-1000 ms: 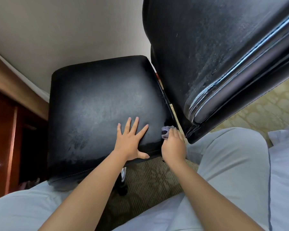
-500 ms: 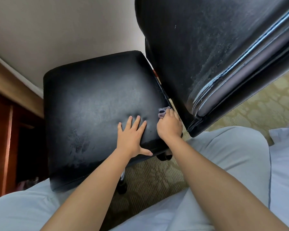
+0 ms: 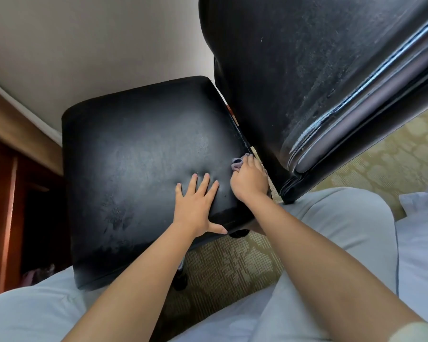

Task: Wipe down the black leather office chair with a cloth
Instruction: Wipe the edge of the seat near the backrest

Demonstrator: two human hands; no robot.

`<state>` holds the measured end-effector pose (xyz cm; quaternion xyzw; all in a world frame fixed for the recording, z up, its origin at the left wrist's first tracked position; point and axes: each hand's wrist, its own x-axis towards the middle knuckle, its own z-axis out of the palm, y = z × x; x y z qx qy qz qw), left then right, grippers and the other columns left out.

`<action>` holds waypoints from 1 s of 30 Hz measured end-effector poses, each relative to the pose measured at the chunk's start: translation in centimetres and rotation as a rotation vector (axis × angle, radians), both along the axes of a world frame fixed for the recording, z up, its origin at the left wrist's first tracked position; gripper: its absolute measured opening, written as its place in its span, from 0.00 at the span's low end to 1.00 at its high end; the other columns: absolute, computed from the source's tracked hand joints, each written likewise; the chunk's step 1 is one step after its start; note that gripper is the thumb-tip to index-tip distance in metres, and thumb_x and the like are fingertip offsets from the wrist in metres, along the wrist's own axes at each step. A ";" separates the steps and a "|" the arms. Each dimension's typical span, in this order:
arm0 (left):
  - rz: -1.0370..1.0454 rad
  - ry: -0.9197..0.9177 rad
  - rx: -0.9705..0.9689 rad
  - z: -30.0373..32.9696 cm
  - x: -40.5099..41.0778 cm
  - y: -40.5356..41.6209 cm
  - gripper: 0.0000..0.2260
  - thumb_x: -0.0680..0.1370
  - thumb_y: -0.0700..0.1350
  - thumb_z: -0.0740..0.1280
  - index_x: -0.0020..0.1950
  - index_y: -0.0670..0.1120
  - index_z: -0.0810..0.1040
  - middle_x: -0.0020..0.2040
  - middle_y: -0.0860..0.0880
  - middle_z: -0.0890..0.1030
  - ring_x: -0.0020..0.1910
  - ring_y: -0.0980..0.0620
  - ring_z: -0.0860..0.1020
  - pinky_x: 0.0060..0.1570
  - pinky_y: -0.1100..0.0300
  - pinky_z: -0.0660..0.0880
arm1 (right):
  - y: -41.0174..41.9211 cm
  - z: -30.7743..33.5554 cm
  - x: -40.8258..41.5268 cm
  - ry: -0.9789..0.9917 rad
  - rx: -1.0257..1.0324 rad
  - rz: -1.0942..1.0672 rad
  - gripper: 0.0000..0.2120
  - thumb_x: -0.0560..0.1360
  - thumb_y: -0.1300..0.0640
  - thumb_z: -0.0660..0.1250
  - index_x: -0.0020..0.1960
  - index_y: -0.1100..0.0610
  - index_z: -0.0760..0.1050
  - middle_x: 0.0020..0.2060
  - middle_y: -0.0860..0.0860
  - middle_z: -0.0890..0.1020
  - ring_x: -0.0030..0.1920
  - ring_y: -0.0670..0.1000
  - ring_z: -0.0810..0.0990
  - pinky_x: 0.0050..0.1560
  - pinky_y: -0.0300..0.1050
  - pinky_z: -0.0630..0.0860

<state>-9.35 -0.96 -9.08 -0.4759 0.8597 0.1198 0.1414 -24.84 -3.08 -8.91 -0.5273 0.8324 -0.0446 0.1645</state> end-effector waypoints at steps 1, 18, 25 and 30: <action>0.000 0.002 0.003 0.1 0.1 -0.1 0.55 0.63 0.74 0.65 0.78 0.51 0.40 0.79 0.49 0.40 0.77 0.44 0.39 0.72 0.37 0.44 | -0.4 0.0 -0.1 -0.002 -0.004 0.017 0.28 0.79 0.55 0.53 0.77 0.60 0.49 0.76 0.54 0.54 0.75 0.51 0.51 0.73 0.46 0.49; -0.076 -0.099 -0.016 -0.1 -1.2 -2.3 0.60 0.60 0.77 0.62 0.77 0.46 0.36 0.76 0.41 0.33 0.74 0.40 0.33 0.70 0.35 0.38 | 0.3 -1.0 -1.2 0.004 0.015 0.035 0.27 0.80 0.54 0.52 0.76 0.60 0.52 0.75 0.53 0.56 0.74 0.51 0.54 0.73 0.47 0.53; -0.030 -0.071 0.037 -0.5 -1.6 -2.7 0.61 0.60 0.77 0.63 0.77 0.47 0.34 0.77 0.46 0.34 0.75 0.44 0.33 0.72 0.36 0.40 | -5.4 -0.9 -0.5 0.054 -0.028 0.030 0.27 0.79 0.52 0.52 0.75 0.63 0.54 0.73 0.55 0.62 0.72 0.53 0.59 0.71 0.47 0.54; 0.006 -0.049 0.045 -0.1 -1.8 -3.2 0.60 0.60 0.78 0.61 0.77 0.45 0.36 0.78 0.49 0.37 0.76 0.48 0.37 0.74 0.41 0.41 | -8.0 -0.6 -1.4 -0.019 -0.023 0.086 0.27 0.79 0.53 0.52 0.75 0.61 0.54 0.73 0.54 0.61 0.72 0.54 0.60 0.71 0.48 0.56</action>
